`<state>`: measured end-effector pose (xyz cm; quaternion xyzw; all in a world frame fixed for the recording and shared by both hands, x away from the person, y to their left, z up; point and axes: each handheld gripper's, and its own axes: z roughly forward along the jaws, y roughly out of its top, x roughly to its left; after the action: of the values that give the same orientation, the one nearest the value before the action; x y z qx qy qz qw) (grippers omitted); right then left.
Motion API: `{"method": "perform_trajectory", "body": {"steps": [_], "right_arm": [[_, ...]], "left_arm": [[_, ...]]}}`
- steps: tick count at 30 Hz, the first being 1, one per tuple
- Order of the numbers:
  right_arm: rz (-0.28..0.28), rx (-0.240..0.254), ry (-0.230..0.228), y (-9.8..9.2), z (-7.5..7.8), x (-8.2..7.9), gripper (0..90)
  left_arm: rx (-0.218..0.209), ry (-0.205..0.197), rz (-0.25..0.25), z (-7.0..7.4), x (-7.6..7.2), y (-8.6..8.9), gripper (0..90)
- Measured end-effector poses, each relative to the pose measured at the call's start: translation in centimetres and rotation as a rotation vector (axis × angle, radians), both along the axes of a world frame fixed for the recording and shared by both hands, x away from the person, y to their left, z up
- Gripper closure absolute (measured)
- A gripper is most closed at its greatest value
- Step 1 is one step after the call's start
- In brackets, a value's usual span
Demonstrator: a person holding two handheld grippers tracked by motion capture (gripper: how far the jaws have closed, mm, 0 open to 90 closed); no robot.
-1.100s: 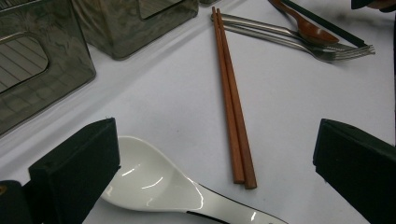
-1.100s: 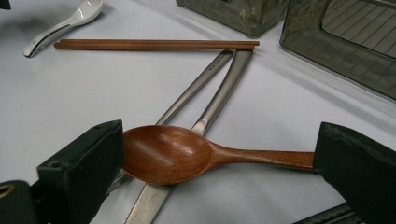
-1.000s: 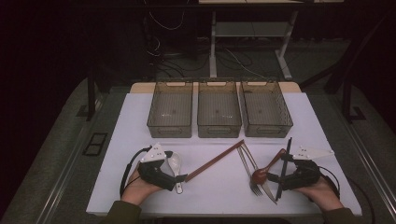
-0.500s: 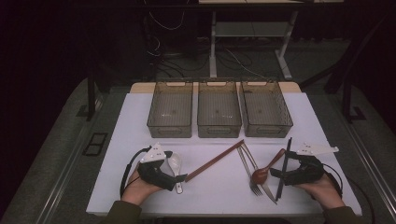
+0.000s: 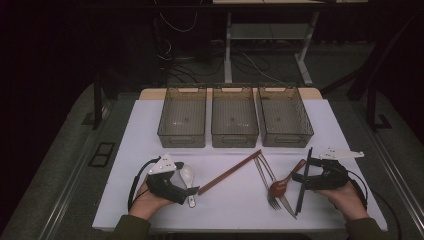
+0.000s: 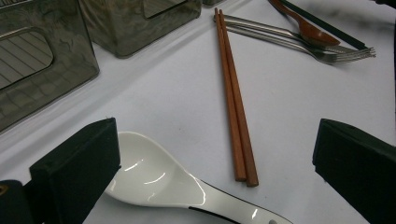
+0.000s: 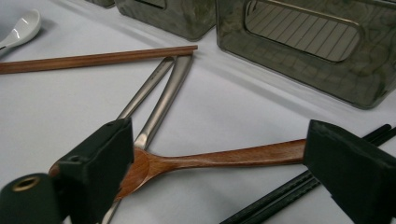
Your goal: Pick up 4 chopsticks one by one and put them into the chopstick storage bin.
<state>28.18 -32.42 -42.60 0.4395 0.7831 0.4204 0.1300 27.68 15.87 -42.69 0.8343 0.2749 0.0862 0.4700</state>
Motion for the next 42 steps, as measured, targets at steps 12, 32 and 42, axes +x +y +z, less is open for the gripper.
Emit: {"method": "perform_trajectory", "body": {"steps": [12,32,42], "right_arm": [[-0.077,0.005,0.022,-1.2,0.2,1.3,17.4],[-0.236,-0.065,0.079,-3.8,-0.4,5.8,46.8],[-0.26,-0.108,0.133,-3.9,-1.7,8.0,57.1]], "left_arm": [[-0.003,0.003,0.002,0.0,0.0,-0.1,0.8],[-0.001,-0.009,0.018,0.0,-0.1,-0.2,2.5],[0.002,-0.004,0.018,-0.1,-0.2,-0.1,2.7]]}}
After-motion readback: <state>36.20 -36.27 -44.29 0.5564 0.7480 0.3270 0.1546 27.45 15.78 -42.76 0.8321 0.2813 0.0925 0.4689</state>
